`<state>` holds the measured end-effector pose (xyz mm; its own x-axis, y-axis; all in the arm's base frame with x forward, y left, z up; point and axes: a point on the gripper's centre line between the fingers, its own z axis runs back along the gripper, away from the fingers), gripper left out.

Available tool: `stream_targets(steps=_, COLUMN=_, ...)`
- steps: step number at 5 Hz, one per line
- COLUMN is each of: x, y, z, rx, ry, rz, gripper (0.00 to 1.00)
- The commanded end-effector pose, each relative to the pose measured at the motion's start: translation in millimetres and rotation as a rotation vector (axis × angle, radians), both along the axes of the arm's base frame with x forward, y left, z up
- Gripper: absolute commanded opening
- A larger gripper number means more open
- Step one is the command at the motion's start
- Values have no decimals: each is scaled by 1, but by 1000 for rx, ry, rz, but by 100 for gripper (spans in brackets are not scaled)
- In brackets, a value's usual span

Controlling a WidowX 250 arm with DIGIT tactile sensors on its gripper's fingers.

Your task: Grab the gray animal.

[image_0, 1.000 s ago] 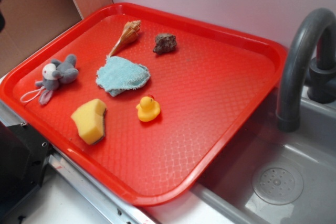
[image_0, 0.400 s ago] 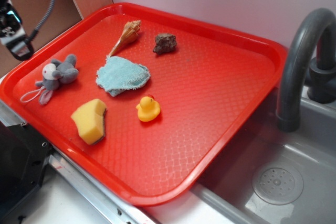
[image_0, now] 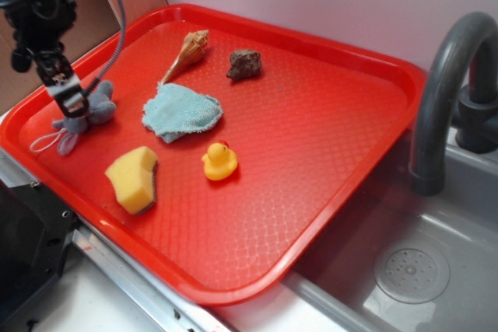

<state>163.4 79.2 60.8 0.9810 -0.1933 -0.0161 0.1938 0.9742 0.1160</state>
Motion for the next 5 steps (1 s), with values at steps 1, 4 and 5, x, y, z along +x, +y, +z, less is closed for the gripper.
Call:
stream_targets(steps=1, x=4, y=1, z=-37, rx=-65, ry=56, rz=-31, gripper=100)
stream_targets(steps=4, x=0, y=2, z=-41, rx=-31, ry=118, rz=39, gripper=0)
stream_targets(steps=5, x=-2, y=-7, z=-4, rx=-11, ry=77, rz=217, gripper=0)
